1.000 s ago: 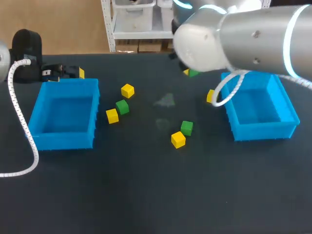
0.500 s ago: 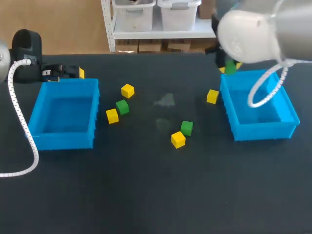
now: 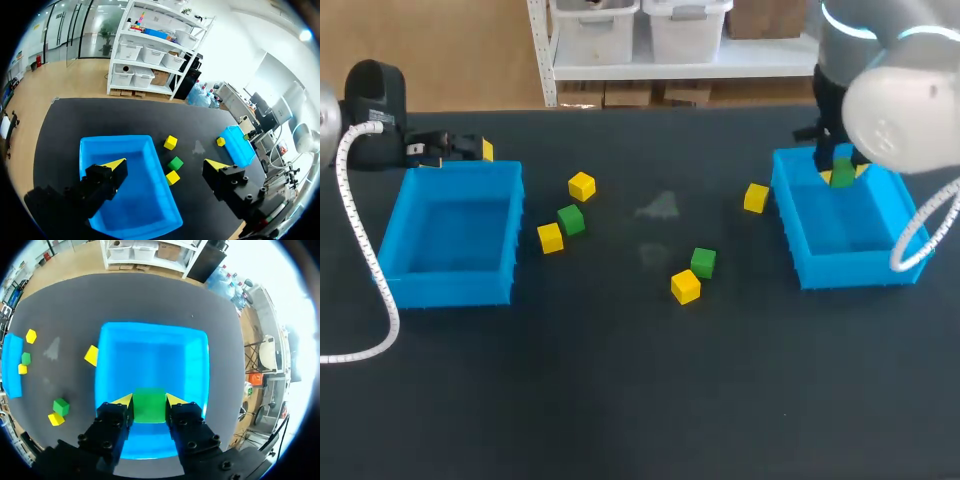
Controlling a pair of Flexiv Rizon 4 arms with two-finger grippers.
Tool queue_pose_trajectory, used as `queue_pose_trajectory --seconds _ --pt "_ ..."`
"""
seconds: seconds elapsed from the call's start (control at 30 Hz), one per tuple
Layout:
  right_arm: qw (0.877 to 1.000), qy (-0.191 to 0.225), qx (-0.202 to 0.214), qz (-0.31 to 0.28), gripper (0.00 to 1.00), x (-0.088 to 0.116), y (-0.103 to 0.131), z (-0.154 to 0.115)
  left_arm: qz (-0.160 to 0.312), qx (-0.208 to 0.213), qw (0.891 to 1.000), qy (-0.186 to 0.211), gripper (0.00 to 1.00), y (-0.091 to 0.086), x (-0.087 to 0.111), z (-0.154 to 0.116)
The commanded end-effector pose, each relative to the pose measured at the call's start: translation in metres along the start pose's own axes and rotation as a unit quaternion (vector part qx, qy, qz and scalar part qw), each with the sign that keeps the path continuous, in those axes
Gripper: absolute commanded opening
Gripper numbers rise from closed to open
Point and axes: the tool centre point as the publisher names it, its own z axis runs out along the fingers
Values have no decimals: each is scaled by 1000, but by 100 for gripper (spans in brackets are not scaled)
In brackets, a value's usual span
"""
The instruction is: Put the green cubes in the right bin and the yellow cubes in the left bin.
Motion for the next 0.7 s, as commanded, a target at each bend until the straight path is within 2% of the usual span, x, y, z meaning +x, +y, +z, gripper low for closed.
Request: queue_pose_trajectory --seconds 0.03,0.1,0.17,0.2,0.23,0.47,0.7 --pt "999 -52 -5 1 0 8 -6 13 1 5 1000 -3 100 2 1 0" --pt "999 -44 -11 -5 0 10 -6 17 1 5 1000 -3 100 2 1 0" --pt "999 -43 -8 -6 47 11 -6 17 1 5 1000 -3 100 2 1 0" --pt "999 -44 -8 -8 93 11 -6 17 1 5 1000 -3 100 2 1 0" --pt "999 -45 -7 -11 100 11 -5 15 1 5 1000 -3 100 2 1 0" --pt "998 -61 -7 -29 100 -1 6 -1 1 5 1000 -3 100 2 1 0" --pt "995 -76 -11 -68 100 -13 33 -24 1 5 1000 -3 100 2 1 0"
